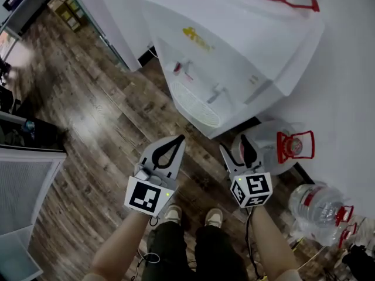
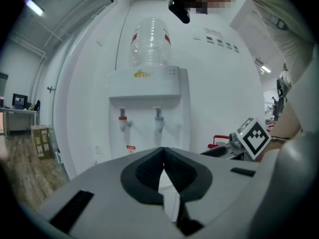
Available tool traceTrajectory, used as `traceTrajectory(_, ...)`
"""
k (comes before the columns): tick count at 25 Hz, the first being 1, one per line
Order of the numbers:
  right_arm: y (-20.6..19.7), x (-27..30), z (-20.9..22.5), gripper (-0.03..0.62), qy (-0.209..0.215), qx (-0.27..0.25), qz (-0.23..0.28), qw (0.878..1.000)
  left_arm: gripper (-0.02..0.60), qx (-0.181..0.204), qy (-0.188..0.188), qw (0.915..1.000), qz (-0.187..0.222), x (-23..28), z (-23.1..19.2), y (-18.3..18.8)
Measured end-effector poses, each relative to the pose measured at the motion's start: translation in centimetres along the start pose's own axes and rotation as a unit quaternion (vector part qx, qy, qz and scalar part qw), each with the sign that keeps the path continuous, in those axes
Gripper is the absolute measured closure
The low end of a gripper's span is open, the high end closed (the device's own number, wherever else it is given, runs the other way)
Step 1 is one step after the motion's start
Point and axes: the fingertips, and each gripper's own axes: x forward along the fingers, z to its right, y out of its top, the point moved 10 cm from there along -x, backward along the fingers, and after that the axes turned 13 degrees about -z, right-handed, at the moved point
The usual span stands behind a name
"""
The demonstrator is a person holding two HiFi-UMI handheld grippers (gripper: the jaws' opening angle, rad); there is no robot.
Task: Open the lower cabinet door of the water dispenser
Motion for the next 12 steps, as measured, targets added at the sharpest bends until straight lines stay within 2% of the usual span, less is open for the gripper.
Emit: traceTrajectory(12, -6.4, 9.3, 3.0, 0.281, -0.009, 0.000, -0.018, 1.000, 0.576, 0.000, 0.001, 0.9998, -0.018, 5.2, -2.4, -7.7)
